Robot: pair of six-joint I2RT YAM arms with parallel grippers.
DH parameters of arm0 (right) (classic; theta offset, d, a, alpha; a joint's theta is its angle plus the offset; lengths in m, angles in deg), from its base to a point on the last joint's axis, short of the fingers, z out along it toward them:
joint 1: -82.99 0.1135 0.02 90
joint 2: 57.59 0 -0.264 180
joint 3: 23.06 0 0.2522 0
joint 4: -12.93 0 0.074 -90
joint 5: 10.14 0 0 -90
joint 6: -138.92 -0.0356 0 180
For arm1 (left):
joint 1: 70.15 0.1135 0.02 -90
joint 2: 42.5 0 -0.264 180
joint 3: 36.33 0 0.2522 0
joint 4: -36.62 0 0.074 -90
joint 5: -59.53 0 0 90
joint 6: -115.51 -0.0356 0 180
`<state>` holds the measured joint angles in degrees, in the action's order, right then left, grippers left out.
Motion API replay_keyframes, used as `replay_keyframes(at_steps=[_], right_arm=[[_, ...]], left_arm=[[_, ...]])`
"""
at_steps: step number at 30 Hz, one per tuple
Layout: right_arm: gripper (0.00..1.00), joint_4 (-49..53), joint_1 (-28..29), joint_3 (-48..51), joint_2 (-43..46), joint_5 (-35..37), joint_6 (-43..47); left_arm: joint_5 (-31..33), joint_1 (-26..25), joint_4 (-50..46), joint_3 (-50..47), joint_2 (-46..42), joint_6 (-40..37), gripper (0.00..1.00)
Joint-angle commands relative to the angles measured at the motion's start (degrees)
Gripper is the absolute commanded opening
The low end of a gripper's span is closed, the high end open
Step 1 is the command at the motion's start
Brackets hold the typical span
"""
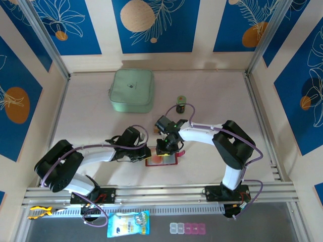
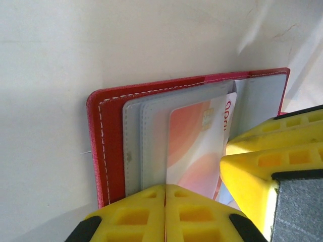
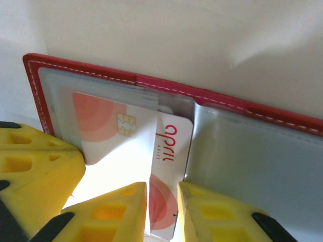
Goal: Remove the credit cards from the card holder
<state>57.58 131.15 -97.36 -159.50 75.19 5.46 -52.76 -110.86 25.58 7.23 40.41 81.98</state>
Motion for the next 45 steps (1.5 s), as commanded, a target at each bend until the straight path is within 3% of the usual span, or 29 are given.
replay_keyframes(at_steps=[1, 12, 32, 45], right_arm=[[0.25, 2.18, 0.28, -0.65, 1.04, 0.56, 0.67], [0.26, -3.10, -1.79, 4.55, 6.67, -3.08, -1.74], [0.24, -13.33, -4.57, 10.24, 2.64, -11.65, -3.91], [0.14, -15.78, -4.82, 11.64, 5.04, -13.18, -5.56]], left_arm=[[1.54, 0.28, -4.59, 0.99, -1.06, -1.35, 0.07], [0.05, -0.36, -5.21, 2.98, 0.83, -2.55, 0.05], [1.44, -0.70, -7.34, 3.24, 3.13, -2.77, 0.00], [1.66, -0.72, -7.79, 3.33, 3.39, -2.91, 0.00]])
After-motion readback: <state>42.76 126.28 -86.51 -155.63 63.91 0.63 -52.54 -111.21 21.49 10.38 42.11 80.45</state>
